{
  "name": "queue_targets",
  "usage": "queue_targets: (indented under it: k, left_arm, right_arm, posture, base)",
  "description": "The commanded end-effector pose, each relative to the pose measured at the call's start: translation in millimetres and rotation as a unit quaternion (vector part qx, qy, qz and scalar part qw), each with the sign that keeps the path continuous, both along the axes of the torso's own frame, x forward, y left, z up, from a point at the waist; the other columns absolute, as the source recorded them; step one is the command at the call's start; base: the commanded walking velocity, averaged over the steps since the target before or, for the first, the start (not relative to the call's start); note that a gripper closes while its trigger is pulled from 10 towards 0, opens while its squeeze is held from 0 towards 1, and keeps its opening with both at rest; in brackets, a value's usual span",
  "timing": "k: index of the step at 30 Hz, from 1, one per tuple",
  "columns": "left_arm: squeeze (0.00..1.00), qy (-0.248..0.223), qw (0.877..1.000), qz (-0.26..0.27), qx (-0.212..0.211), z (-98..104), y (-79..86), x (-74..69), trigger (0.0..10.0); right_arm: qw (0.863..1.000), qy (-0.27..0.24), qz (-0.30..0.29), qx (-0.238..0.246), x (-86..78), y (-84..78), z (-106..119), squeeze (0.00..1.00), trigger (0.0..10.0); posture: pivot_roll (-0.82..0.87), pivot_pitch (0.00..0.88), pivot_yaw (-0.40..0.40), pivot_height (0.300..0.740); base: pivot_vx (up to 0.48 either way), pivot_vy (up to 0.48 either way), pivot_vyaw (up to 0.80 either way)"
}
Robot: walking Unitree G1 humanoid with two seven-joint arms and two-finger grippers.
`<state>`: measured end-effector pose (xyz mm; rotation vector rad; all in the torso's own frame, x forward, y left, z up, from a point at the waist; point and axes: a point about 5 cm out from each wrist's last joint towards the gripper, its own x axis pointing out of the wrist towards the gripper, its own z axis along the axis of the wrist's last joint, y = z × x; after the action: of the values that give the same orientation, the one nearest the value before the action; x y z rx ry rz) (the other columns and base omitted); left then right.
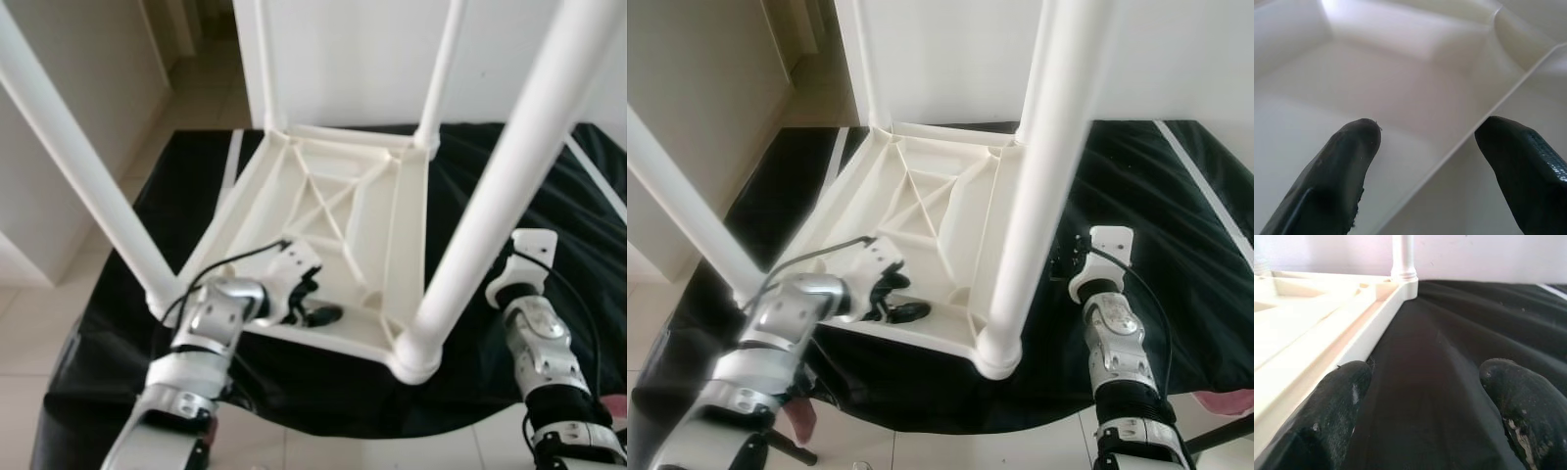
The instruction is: Building children table
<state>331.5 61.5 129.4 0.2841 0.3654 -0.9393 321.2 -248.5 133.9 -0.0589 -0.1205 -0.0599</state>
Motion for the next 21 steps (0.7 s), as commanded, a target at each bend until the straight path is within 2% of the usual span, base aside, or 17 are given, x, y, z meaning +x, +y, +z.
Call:
queue_targets:
  k: [1,3,4,7,10,11,14,17,18,19,20,21]
  left_arm:
    - [0.00,-0.094,0.971,0.216,0.038,6.1,19.1,17.2,10.0]
    - [0.00,-0.106,0.967,0.228,0.031,10.6,17.4,19.2,10.0]
    - [0.00,-0.112,0.968,0.224,0.024,14.2,15.0,20.1,10.0]
    - [0.00,-0.115,0.968,0.222,0.019,16.7,13.2,20.6,10.0]
    - [0.00,-0.128,0.979,0.159,-0.024,28.5,3.2,14.2,10.0]
    - [0.00,-0.128,0.979,0.159,-0.024,28.5,3.2,14.2,10.0]
    - [0.00,-0.132,0.986,0.079,-0.067,35.7,-4.0,1.3,10.0]
    - [0.00,-0.131,0.986,0.065,-0.078,36.6,-5.3,-1.9,10.0]
    - [0.00,-0.134,0.987,0.033,-0.086,38.4,-4.9,-7.3,10.0]
    - [0.00,-0.134,0.987,0.033,-0.086,38.4,-4.9,-7.3,10.0]
    - [0.00,-0.141,0.985,-0.021,-0.093,41.1,-2.8,-16.8,10.0]
    - [0.00,-0.141,0.985,-0.021,-0.093,41.1,-2.8,-16.8,10.0]
  right_arm:
    - [1.000,-0.004,-0.003,-0.005,-5.0,-6.1,0.1,0.00,10.0]
    - [1.000,-0.007,0.003,-0.014,-8.3,-8.8,1.2,0.00,10.0]
    - [0.999,-0.014,0.027,-0.023,-14.2,-10.5,4.1,0.00,10.0]
    - [0.998,-0.019,0.046,-0.030,-18.6,-11.3,6.2,0.00,10.0]
    - [0.995,-0.007,0.094,-0.038,-38.0,-21.0,8.9,0.00,10.0]
    - [0.995,-0.007,0.094,-0.038,-38.0,-21.0,8.9,0.00,10.0]
    - [0.991,0.015,0.123,-0.050,-53.3,-28.9,7.5,0.00,10.0]
    - [0.990,0.022,0.130,-0.049,-57.3,-30.4,7.1,0.00,10.0]
    - [0.986,0.034,0.157,-0.050,-65.2,-30.5,5.9,0.00,10.0]
    - [0.986,0.034,0.157,-0.050,-65.2,-30.5,5.9,0.00,10.0]
    - [0.975,0.059,0.207,-0.053,-79.6,-30.0,3.9,0.00,10.0]
    - [0.975,0.059,0.207,-0.053,-79.6,-30.0,3.9,0.00,10.0]
  posture:
    - [-0.05,0.042,0.043,0.740]
    - [-0.06,0.041,0.048,0.740]
    - [-0.06,0.040,0.049,0.740]
    - [-0.06,0.040,0.049,0.740]
    - [-0.07,0.040,0.060,0.740]
    - [-0.07,0.040,0.060,0.740]
    - [-0.08,0.040,0.068,0.740]
    - [-0.08,0.040,0.068,0.740]
    - [-0.08,0.039,0.073,0.740]
    - [-0.08,0.039,0.073,0.740]
    - [-0.08,0.036,0.076,0.740]
    - [-0.08,0.036,0.076,0.740]
  base:
    - [0.000,0.000,0.00]
    - [0.000,0.000,0.00]
    - [0.000,0.000,0.00]
    - [0.000,0.000,0.00]
    - [0.000,0.000,0.00]
    - [0.000,0.000,0.00]
    - [0.000,0.000,0.00]
    - [0.000,0.000,0.00]
    - [0.000,0.000,0.00]
    - [0.000,0.000,0.00]
    - [0.000,0.000,0.00]
    - [0.000,0.000,0.00]
